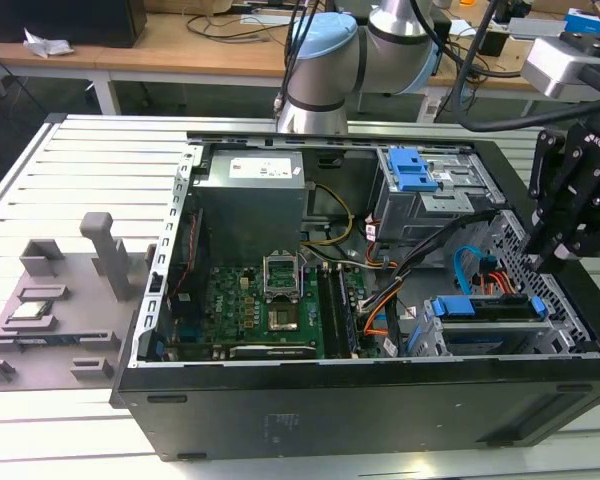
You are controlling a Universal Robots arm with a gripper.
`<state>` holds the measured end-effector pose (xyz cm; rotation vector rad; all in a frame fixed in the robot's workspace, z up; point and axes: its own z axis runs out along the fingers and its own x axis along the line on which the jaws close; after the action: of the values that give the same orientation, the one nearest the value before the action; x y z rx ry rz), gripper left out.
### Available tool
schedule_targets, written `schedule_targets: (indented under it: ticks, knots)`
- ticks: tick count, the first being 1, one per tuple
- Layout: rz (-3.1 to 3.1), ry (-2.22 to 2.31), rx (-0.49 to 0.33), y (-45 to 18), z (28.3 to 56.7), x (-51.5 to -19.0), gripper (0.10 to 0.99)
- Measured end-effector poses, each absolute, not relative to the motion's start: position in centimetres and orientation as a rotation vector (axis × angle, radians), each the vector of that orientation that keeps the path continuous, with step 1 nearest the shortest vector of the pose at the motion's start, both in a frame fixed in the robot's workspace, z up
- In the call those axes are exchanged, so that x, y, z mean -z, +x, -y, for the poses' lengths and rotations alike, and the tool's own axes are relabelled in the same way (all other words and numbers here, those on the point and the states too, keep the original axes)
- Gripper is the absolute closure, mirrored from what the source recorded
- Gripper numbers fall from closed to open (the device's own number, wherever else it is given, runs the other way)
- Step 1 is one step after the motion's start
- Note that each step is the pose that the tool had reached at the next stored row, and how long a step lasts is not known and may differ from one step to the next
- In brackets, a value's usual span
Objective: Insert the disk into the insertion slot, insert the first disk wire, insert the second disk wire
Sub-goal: 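Insert the second disk wire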
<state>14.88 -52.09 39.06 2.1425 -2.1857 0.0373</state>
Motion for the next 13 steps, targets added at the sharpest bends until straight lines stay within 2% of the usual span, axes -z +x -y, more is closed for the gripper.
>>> schedule_targets:
  ticks: [6, 13]
  knots:
    - [2.186, 2.143, -0.037, 12.7, 50.7, -37.6, 0.784]
    - [2.189, 2.136, -0.040, 11.2, 50.4, -36.8, 0.784]
